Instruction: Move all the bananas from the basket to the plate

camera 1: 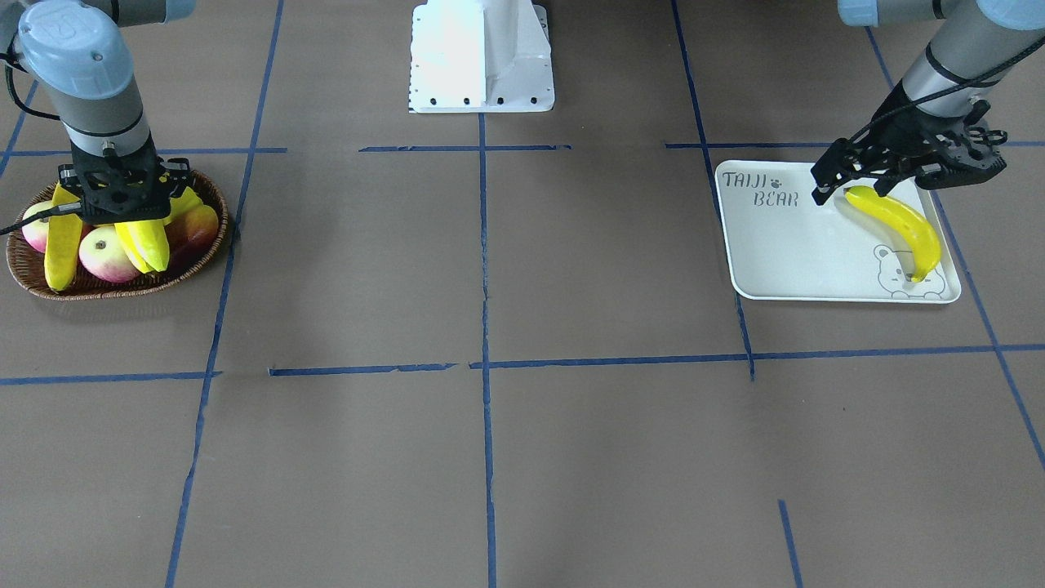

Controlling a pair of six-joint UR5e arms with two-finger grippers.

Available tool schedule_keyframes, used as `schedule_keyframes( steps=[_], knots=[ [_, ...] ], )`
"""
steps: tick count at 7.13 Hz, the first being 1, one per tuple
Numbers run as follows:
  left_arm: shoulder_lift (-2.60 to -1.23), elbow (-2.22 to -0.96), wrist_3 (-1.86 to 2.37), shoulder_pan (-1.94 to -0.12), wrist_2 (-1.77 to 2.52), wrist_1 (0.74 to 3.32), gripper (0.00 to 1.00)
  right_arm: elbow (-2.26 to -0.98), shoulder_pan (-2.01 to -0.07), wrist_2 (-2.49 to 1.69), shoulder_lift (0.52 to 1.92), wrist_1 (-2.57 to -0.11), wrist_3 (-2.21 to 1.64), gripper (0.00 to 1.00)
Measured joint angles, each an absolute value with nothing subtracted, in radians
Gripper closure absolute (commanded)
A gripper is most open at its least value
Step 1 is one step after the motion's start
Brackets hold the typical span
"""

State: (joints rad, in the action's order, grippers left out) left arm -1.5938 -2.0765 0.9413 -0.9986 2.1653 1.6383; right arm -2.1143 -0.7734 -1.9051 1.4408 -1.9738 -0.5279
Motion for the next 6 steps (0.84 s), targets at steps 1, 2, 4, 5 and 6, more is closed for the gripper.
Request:
schedule_keyframes(
  steps=[1, 2, 4, 5, 6],
  knots=[
    [-1.594, -2.079, 0.945, -0.998, 2.166, 1.638, 0.00, -2.148, -0.803, -1.912, 1.411, -2.036, -0.492, 1.00],
    [-1.598, -2.079, 0.955, -0.997, 2.166, 1.638, 0.00, -2.169, -0.825, -1.921, 1.357, -2.082, -0.490, 1.00],
    [-1.657, -2.071, 1.049, -0.987, 2.190, 1.635, 0.00, -2.170, -0.834, -1.936, 1.207, -2.097, -0.647, 1.00],
    [-1.701, -2.067, 1.134, -0.974, 2.206, 1.634, 0.00, -2.170, -0.834, -1.935, 1.139, -2.050, -0.771, 1.00],
    [-1.750, -2.063, 1.247, -0.955, 2.225, 1.634, 0.00, -2.170, -0.836, -1.922, 1.098, -1.945, -0.918, 1.00]
  ],
)
